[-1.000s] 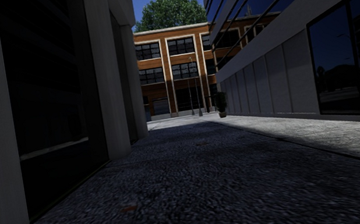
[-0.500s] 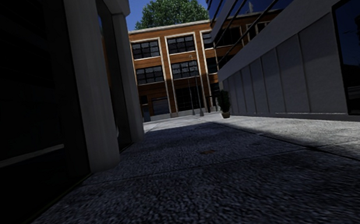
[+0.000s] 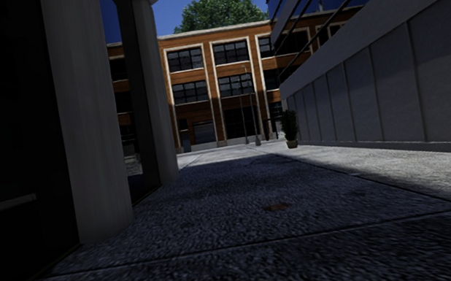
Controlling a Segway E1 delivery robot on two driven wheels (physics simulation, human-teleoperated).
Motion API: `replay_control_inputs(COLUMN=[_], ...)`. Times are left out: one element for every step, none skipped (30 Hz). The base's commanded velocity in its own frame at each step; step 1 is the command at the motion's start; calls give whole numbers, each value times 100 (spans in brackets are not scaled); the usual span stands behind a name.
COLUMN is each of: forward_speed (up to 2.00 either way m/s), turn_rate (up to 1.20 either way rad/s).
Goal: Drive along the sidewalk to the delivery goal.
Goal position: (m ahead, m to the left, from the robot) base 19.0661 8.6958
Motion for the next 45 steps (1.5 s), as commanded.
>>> replay_control_inputs(forward_speed=[200, 200, 200, 200, 200, 200, 200, 200, 200, 200, 200, 200, 200, 200, 200, 200, 200, 200, 200, 200, 200, 200, 200, 200, 200, 200, 200, 200, 200, 200, 200, 200, 200, 200, 200, 200, 200, 200, 200, 200, 200, 200, 200, 200, 200], turn_rate=[30, 30, 27, 9, 0, 0, 0, 0, 0, 0, 0, 0, 0, 0, 0, 0, 0, 0, 0, 0, 0, 0, 0, 0, 0, 0, 0, 0, 0, 0, 0, 0, 0, 0, 0, 0, 0, 0, 0, 0, 0, 0, 0, 0, 0])
